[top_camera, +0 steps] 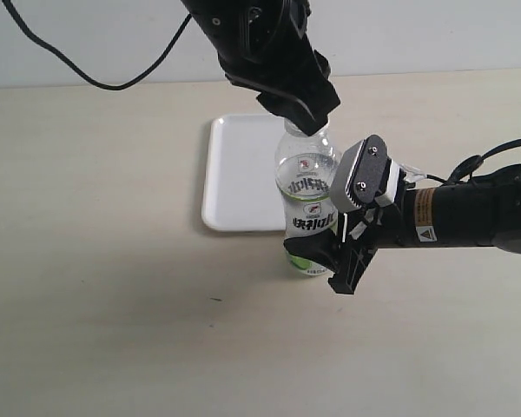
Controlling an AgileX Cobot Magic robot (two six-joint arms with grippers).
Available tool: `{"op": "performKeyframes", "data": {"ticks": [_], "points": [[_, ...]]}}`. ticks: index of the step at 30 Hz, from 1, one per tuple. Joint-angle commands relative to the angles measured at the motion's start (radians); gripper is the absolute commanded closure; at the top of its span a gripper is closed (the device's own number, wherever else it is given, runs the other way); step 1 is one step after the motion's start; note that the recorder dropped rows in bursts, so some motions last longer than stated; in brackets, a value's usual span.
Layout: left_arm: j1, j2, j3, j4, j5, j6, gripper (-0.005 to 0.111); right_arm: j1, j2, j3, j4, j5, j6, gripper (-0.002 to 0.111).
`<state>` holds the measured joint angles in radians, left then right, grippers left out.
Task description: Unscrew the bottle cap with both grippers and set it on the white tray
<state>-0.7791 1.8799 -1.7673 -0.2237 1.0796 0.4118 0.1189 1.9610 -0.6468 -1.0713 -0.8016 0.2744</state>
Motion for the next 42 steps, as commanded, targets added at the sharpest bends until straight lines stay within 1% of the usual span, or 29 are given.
{"op": "performKeyframes", "data": {"ticks": [1, 17, 21, 24, 27, 28, 33, 35, 39, 42], "points": [[-0.004, -0.01, -0.003, 0.004, -0.016, 0.008, 0.107, -0.003, 0.006, 0.0, -0.005, 0.069, -0.011, 0.108], [-0.004, -0.069, -0.003, 0.034, -0.048, 0.011, 0.107, -0.003, 0.006, 0.0, -0.008, 0.073, -0.002, 0.108], [0.005, -0.081, -0.003, 0.069, -0.109, 0.015, 0.107, -0.003, 0.006, 0.0, -0.008, 0.073, 0.01, 0.108], [0.03, -0.088, -0.003, 0.062, -0.159, 0.022, 0.107, -0.003, 0.006, 0.0, -0.008, 0.073, 0.017, 0.108], [0.062, -0.086, -0.003, 0.068, -0.164, 0.046, 0.107, -0.003, 0.006, 0.0, -0.012, 0.073, 0.019, 0.108], [0.082, -0.079, -0.003, 0.068, -0.164, 0.048, 0.107, -0.003, 0.006, 0.0, -0.012, 0.073, 0.021, 0.108], [0.158, -0.035, -0.003, 0.064, -0.103, 0.047, 0.107, -0.003, 0.006, 0.0, -0.012, 0.073, 0.023, 0.108], [0.182, -0.007, -0.003, 0.064, -0.083, 0.074, 0.107, -0.003, 0.006, 0.0, -0.012, 0.073, 0.023, 0.108], [0.194, 0.052, -0.003, 0.066, -0.085, 0.185, 0.107, -0.003, 0.006, 0.0, -0.012, 0.07, 0.025, 0.108], [0.196, 0.097, -0.003, 0.063, -0.116, 0.34, 0.107, -0.003, 0.008, 0.0, -0.029, 0.07, 0.026, 0.108]]}}
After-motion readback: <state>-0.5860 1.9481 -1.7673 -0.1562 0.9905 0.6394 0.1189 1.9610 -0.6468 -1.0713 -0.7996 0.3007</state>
